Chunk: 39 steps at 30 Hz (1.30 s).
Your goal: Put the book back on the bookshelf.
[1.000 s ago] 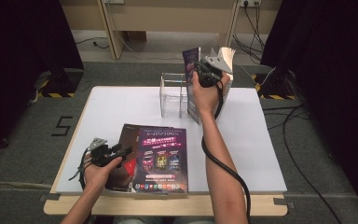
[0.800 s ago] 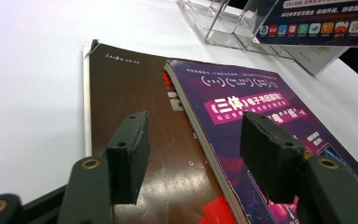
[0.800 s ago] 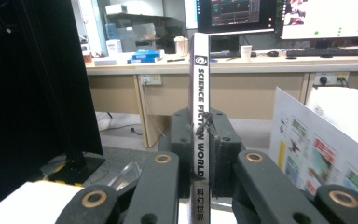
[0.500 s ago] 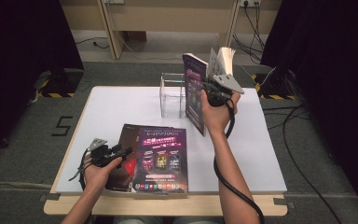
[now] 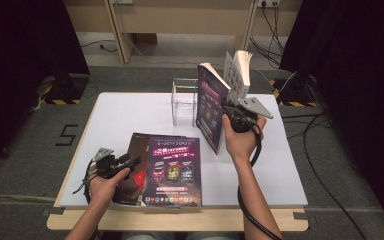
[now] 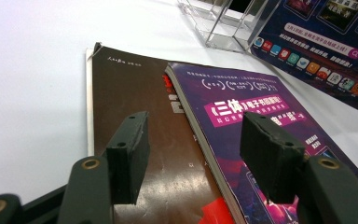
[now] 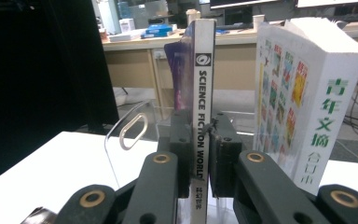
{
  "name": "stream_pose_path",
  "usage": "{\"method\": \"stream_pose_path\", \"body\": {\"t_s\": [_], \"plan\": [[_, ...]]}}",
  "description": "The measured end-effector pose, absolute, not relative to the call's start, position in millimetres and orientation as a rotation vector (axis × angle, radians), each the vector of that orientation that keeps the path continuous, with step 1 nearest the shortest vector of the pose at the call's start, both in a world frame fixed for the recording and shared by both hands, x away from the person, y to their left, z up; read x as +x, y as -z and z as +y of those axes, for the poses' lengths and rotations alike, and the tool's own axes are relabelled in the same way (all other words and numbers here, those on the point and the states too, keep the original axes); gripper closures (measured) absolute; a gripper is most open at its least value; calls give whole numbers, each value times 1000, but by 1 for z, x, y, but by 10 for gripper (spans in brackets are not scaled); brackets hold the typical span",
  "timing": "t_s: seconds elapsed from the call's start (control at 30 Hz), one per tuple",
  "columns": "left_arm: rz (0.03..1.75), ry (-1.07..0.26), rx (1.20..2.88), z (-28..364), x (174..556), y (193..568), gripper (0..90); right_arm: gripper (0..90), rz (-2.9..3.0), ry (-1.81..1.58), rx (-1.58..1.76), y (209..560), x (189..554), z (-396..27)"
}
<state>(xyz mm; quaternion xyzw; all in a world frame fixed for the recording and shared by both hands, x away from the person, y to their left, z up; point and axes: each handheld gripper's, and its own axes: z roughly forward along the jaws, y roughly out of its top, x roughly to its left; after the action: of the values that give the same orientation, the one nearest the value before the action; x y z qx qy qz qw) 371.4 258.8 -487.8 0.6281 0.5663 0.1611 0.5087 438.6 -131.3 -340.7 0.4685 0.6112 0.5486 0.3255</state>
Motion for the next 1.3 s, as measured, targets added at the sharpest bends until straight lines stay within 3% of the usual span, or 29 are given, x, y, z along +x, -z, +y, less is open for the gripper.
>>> {"method": "stream_pose_path", "body": {"t_s": [0.17,0.37,1.3], "plan": [[1362,-385,1512,259,371,488,417,762,1650,-1467,1255,342,439,-131],[1360,-382,1512,258,371,487,417,807,1739,-1422,1253,342,438,-126],[1361,-381,1508,260,370,486,420,828,1648,-1408,1270,334,437,-123]]}}
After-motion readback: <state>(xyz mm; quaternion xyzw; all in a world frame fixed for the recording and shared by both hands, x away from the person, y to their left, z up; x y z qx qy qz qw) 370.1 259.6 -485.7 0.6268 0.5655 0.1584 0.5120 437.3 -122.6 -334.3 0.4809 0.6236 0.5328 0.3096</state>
